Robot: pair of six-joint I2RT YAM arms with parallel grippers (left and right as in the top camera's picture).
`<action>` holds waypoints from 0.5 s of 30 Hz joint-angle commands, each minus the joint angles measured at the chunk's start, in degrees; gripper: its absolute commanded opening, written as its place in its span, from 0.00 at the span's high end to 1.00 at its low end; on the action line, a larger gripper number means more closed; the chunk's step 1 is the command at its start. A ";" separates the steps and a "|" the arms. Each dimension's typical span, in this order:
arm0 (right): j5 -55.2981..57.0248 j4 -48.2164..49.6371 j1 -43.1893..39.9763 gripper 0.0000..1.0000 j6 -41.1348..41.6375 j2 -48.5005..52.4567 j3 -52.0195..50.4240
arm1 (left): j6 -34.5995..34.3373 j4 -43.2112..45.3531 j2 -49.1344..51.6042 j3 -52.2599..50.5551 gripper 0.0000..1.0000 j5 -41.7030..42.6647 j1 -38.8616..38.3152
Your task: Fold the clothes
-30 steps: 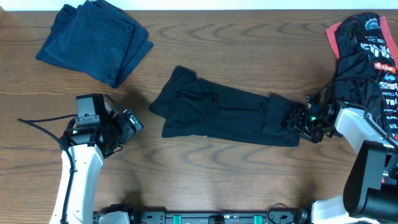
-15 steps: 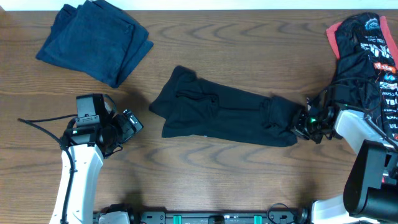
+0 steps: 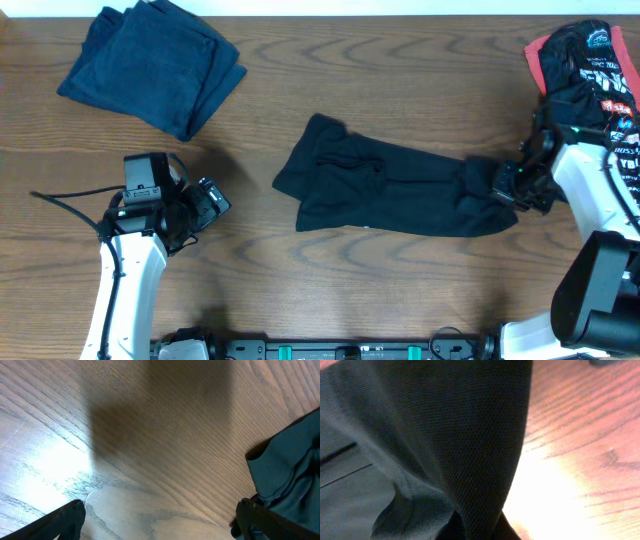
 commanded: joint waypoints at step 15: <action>5.16 8.74 23.28 0.98 4.50 0.37 0.70 | 0.55 0.22 0.24 -0.70 0.02 -0.72 0.24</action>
